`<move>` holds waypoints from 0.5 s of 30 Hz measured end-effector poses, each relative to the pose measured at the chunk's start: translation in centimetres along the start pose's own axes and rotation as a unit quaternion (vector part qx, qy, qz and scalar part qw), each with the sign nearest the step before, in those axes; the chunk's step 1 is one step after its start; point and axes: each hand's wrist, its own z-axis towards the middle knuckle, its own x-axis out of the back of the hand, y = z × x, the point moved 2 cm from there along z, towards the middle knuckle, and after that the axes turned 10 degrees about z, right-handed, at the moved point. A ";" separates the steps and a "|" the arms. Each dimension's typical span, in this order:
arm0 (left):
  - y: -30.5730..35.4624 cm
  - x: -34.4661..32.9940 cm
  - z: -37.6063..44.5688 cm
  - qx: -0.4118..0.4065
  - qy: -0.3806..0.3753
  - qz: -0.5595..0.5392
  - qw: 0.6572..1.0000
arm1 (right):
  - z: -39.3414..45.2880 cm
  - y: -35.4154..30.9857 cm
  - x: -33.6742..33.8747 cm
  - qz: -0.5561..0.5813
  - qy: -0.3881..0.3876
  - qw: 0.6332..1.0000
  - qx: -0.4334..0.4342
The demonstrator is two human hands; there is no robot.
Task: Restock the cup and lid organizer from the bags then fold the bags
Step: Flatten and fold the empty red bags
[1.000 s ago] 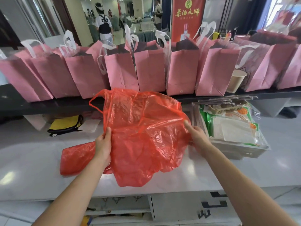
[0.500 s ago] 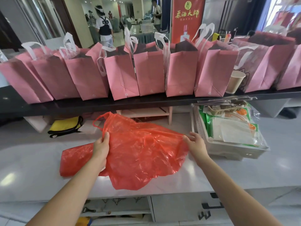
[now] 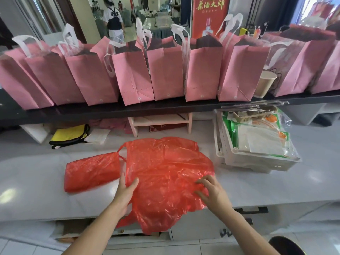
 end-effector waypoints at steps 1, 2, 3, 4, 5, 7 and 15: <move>-0.3 -0.4 -0.2 -0.006 -0.002 0.011 1.000 | 0.1 0.3 -0.1 0.007 0.021 1.000 -0.003; -0.6 -0.6 -0.1 -0.006 0.004 0.024 1.000 | 0.2 0.5 -0.1 0.017 0.042 0.999 -0.012; -0.7 -0.8 -0.3 -0.006 0.015 0.037 0.999 | 0.3 0.6 0.0 0.033 0.056 0.998 -0.026; -0.8 -0.8 -0.1 -0.007 0.033 0.044 0.998 | 0.5 0.7 0.1 0.055 0.062 0.996 -0.040; -0.5 -0.8 -0.1 -0.010 0.056 0.054 0.997 | 0.5 0.7 0.5 0.077 0.064 0.994 -0.051; -0.2 -0.2 0.2 -0.009 0.110 0.079 0.991 | 0.5 1.0 1.5 0.099 0.046 0.992 -0.057; -0.7 2.0 1.3 0.012 0.130 0.141 0.981 | -0.2 2.0 4.3 0.107 -0.186 0.959 -0.187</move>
